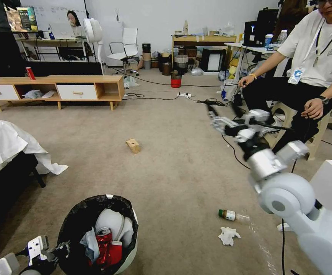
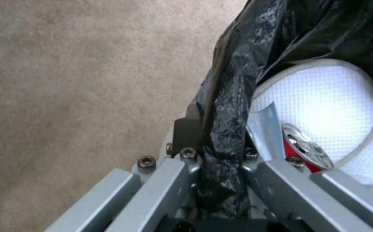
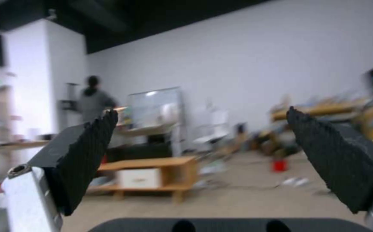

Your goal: Pick up the trash bin and place the garbage on the floor into it.

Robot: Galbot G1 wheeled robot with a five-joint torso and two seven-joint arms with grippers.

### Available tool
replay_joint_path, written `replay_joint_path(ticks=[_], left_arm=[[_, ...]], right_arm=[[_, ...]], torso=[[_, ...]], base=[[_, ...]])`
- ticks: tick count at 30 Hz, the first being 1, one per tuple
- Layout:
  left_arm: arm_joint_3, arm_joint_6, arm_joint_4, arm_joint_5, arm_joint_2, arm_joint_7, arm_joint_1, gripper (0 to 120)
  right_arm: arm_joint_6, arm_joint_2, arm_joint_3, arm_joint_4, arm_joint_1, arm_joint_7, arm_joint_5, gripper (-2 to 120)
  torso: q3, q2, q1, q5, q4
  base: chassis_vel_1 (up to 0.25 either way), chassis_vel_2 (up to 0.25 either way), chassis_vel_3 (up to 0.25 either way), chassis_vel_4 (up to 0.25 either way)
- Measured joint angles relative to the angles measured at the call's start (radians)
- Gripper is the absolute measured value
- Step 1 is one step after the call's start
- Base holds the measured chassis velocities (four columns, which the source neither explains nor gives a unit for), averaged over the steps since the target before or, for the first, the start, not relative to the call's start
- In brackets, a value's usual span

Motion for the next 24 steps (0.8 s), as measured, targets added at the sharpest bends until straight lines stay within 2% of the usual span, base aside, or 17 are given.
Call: replay_joint_path(ticks=[1,2,3,6,8,12,14,24], left_arm=[[0.0,0.0,0.0,0.006,-0.004,0.002,0.0,2],[0.0,0.0,0.0,0.006,-0.004,0.002,0.0,2],[0.0,0.0,0.001,0.016,-0.011,0.005,-0.001,2],[0.001,0.0,0.004,0.021,-0.016,0.009,-0.003,2],[0.003,-0.003,0.012,0.032,-0.024,0.013,-0.007,2],[0.004,-0.003,0.016,0.035,-0.026,0.017,-0.008,2],[0.006,-0.004,0.02,0.041,-0.026,0.021,-0.008,2],[0.009,-0.005,0.024,0.045,-0.029,0.023,-0.009,2]], right_arm=[[0.018,0.002,0.035,-0.01,-0.03,-0.009,-0.05,100],[0.018,0.002,0.035,-0.01,-0.03,-0.009,-0.05,100],[0.047,0.008,0.095,-0.018,-0.095,-0.022,-0.134,100],[0.06,0.018,0.142,-0.016,-0.151,-0.028,-0.197,100],[0.075,0.05,0.218,0.003,-0.241,-0.039,-0.275,100],[0.079,0.08,0.252,0.01,-0.291,-0.044,-0.31,100],[0.095,0.109,0.272,0.013,-0.362,-0.049,-0.342,100],[0.109,0.134,0.275,0.011,-0.407,-0.055,-0.365,100]], torso=[[0.0,0.0,0.0,-0.0001,0.0002],[0.0,0.0,0.0,-0.0001,0.0002],[0.0,0.0,0.0,-0.0007,0.0],[0.0,0.0,0.0,-0.0002,-0.0001],[0.0,0.0,0.0,-0.0008,0.0],[0.0,0.0,0.0,-0.0004,0.0002],[0.0,0.0,0.0,-0.0004,0.0001],[0.0,0.0,0.0,-0.0007,0.0002]], base=[[0.0,0.0,0.0,0.0],[0.0,0.0,0.0,0.0],[0.0,0.0,0.0,0.0],[0.0,0.0,0.0,0.0],[0.0,0.0,0.0,0.0],[0.0,0.0,0.0,0.0],[0.0,0.0,0.0,0.0],[-0.008,-0.009,-0.011,-0.012]])
